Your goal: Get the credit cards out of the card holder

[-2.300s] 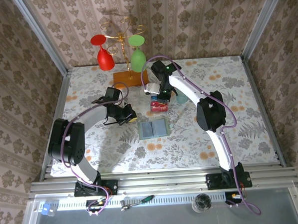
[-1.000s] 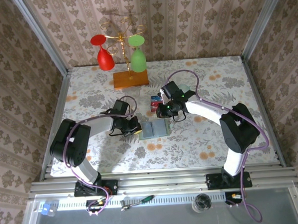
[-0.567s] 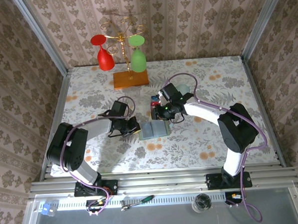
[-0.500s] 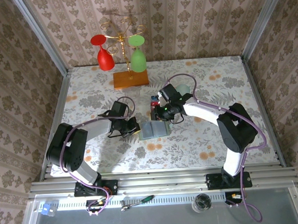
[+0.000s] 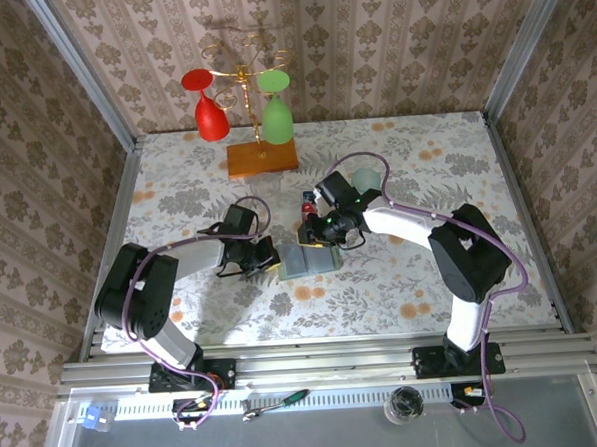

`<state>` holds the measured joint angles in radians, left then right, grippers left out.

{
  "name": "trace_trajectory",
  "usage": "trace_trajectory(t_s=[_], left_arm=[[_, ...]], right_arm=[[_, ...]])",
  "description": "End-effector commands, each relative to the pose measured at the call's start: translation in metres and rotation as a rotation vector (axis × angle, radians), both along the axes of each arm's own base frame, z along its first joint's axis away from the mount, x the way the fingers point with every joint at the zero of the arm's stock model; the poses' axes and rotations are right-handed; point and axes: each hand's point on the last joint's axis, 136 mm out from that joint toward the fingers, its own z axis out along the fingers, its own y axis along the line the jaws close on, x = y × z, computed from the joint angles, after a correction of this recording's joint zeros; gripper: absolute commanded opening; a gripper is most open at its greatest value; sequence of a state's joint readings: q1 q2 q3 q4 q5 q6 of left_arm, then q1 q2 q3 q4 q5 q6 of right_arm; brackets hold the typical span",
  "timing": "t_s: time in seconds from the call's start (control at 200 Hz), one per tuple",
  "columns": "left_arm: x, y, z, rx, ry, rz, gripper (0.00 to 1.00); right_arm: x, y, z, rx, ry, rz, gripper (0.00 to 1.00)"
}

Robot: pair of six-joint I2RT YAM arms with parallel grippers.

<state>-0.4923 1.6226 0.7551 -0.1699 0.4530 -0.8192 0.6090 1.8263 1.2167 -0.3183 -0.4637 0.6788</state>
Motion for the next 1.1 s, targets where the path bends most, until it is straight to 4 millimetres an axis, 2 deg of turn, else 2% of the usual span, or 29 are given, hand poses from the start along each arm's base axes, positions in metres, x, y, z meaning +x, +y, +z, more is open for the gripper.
trace_trajectory(t_s=[0.0,0.34,0.835,1.095], left_arm=[[0.003,-0.001,-0.002,0.012,-0.003,0.013,0.0],[0.007,-0.005,-0.006,0.003,-0.002,0.013,0.0],[0.008,-0.006,-0.01,0.011,0.014,0.01,0.0],[0.007,-0.005,-0.01,0.014,0.012,0.014,0.0]], right_arm=[[-0.007,0.01,-0.009,0.041,0.06,-0.007,0.3],[-0.008,0.017,-0.029,0.052,0.121,-0.011,0.32],[-0.011,0.02,-0.043,0.033,0.158,0.002,0.34],[-0.012,0.021,-0.043,0.032,0.158,0.011,0.34]])
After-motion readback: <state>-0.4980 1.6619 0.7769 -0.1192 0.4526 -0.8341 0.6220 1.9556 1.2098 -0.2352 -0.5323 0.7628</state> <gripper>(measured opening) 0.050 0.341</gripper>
